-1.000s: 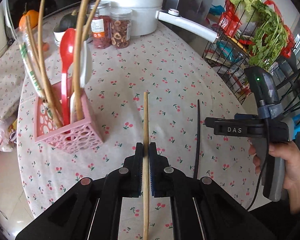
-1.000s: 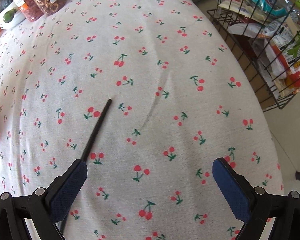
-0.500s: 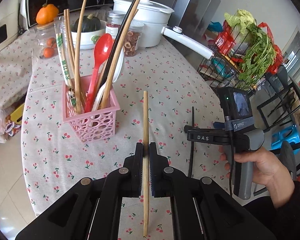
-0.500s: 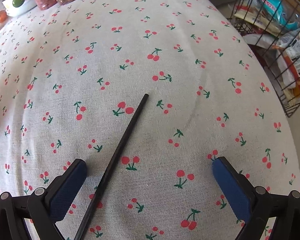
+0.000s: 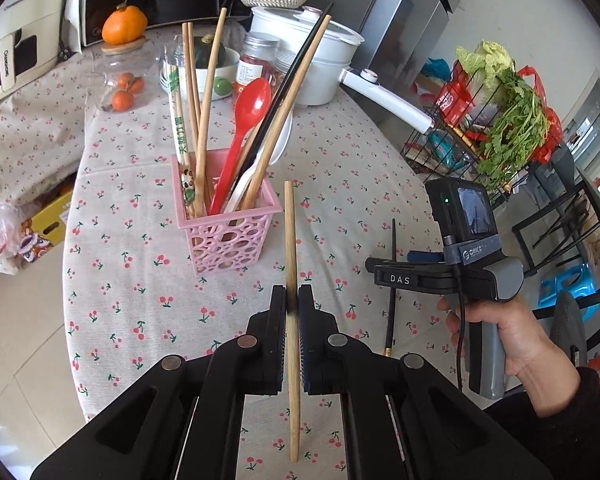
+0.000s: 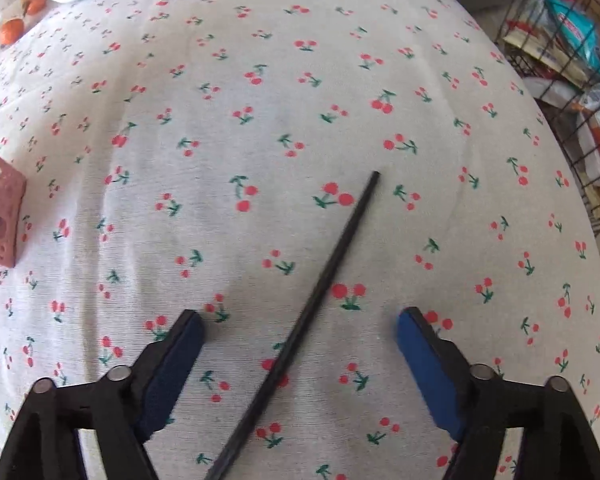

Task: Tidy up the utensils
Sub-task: 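Lift the wooden chopstick with the left tool while the right tool grasps the black chopstick, then carry both chopsticks into the pink basket and open both tools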

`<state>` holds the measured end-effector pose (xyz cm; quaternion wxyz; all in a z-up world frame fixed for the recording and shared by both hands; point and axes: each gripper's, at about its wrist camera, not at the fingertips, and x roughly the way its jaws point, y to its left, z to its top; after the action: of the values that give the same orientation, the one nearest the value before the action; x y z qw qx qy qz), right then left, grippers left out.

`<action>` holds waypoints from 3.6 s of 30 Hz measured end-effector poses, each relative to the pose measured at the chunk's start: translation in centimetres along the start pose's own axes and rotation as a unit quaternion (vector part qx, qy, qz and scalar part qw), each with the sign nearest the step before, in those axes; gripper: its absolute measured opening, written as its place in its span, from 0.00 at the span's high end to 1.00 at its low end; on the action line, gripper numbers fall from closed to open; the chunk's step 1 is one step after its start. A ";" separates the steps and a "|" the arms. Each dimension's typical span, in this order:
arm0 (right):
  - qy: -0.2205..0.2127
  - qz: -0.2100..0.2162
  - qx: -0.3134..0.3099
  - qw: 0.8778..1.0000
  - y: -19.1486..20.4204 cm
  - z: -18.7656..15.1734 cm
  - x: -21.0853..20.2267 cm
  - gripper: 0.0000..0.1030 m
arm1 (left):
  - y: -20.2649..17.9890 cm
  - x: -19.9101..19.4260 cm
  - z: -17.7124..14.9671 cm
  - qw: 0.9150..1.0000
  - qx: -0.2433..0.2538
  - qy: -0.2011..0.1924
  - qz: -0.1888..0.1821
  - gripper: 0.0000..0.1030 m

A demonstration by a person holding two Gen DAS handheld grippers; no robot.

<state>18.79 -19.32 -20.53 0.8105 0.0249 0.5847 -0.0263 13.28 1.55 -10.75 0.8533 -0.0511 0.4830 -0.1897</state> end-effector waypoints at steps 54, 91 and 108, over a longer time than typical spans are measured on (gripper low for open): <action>-0.336 0.258 -0.011 0.906 1.3 -1.5 -21.6 0.95 | 2.3 -12.2 6.2 0.959 -0.074 -0.266 0.071 0.95; -0.369 0.303 0.019 0.878 3.9 2.5 -19.3 0.95 | 5.6 -4.7 5.2 0.983 -0.105 -0.139 0.065 0.30; -0.329 0.283 0.003 0.901 7.6 3.7 -15.9 0.81 | 7.9 -4.6 2.6 0.989 -0.091 -0.087 0.075 0.28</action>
<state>17.85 -11.80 -4.14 0.9299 0.1818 0.2530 0.1955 15.50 10.27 -7.83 0.8958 -0.1088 0.4243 -0.0749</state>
